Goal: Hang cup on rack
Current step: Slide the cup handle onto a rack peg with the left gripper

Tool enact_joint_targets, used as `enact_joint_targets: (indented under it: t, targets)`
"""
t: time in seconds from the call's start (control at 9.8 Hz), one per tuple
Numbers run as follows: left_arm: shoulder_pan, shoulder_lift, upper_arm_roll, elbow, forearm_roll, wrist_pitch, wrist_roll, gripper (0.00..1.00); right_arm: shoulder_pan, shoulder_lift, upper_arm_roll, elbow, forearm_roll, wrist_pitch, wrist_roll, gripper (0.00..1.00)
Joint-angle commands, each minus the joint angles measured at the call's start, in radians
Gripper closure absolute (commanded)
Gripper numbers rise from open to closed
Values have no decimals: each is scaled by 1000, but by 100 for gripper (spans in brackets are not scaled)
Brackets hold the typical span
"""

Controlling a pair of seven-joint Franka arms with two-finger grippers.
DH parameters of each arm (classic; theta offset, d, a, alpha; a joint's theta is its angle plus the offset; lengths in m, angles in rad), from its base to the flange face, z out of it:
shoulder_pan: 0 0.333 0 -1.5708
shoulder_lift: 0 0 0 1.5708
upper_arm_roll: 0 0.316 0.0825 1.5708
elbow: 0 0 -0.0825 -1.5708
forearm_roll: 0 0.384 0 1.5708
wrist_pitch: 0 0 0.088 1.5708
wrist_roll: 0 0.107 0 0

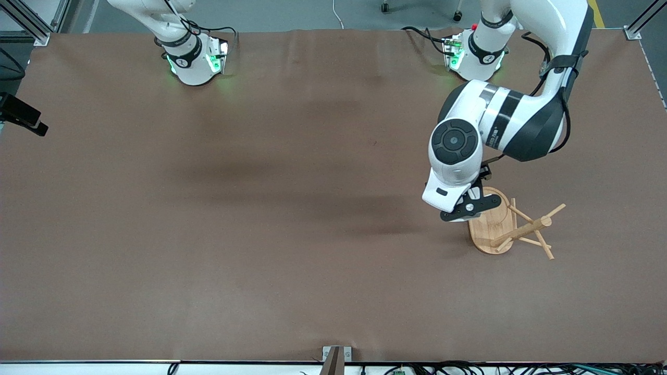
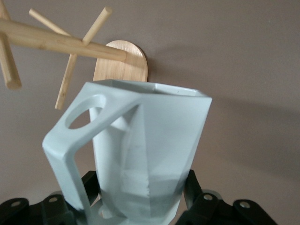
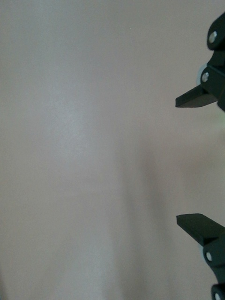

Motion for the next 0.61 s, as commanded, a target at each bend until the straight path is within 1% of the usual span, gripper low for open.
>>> enact_joint_targets:
  t: [0.0,0.1,0.51]
  targets:
    - [49,-29,-10,-56,-12,20,123,98,-3,-8,5,0,12,3,11,0]
    - [68,-41,-12,-67,-13,20,176,97,-3,-8,5,0,12,3,11,0]
    - [86,-43,-12,-101,-10,30,217,97,-3,-8,5,0,13,3,11,0]
